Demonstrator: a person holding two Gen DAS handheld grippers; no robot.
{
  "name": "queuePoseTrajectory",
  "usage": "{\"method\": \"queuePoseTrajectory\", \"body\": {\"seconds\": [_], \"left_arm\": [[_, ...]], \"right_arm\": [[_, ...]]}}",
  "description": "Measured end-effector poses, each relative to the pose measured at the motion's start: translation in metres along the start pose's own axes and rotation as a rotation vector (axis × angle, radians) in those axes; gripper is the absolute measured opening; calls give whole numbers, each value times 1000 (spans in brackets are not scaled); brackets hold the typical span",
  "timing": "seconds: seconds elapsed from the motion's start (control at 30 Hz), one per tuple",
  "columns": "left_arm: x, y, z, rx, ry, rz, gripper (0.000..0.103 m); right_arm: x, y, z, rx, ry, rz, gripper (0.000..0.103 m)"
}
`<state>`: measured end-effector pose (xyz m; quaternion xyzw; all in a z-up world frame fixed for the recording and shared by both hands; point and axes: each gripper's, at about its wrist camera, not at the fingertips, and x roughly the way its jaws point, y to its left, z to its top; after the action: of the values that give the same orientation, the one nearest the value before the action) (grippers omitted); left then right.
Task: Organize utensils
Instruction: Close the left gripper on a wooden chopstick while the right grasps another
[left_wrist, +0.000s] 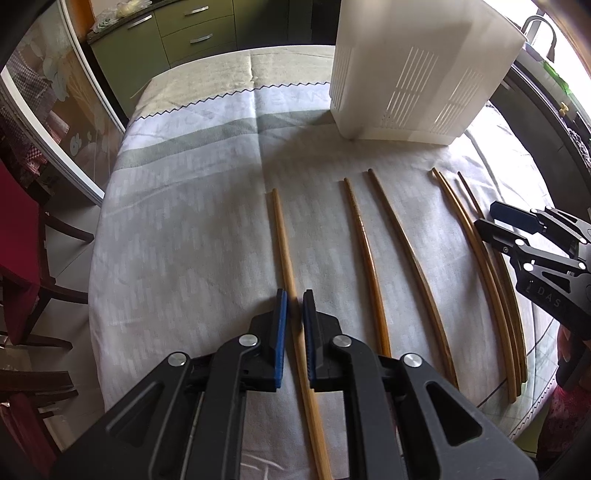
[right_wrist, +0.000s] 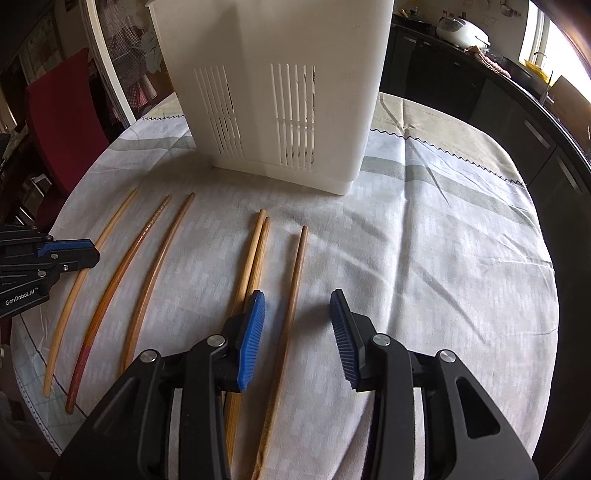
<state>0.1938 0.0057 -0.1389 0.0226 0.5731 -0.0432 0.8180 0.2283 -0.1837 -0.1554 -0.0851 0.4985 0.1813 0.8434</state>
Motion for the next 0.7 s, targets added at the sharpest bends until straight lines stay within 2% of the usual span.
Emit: {"method": "queuePoseTrajectory", "body": {"seconds": [0.17, 0.2, 0.23, 0.3, 0.5, 0.7], "left_arm": [[-1, -3, 0, 1, -2, 0, 9], [-1, -3, 0, 1, -3, 0, 8], [-1, -3, 1, 2, -4, -1, 7], [-1, -3, 1, -7, -6, -12, 7], [-3, 4, 3, -30, -19, -34, 6], [-30, 6, 7, -29, -98, -40, 6]], "right_arm": [[1, 0, 1, -3, -8, 1, 34], [0, 0, 1, -3, -9, 5, 28], [1, 0, 1, -1, -11, 7, 16], [1, -1, 2, 5, -13, 12, 8], [-9, -8, 3, 34, -47, 33, 6], [-49, -19, 1, 67, -153, 76, 6]]}}
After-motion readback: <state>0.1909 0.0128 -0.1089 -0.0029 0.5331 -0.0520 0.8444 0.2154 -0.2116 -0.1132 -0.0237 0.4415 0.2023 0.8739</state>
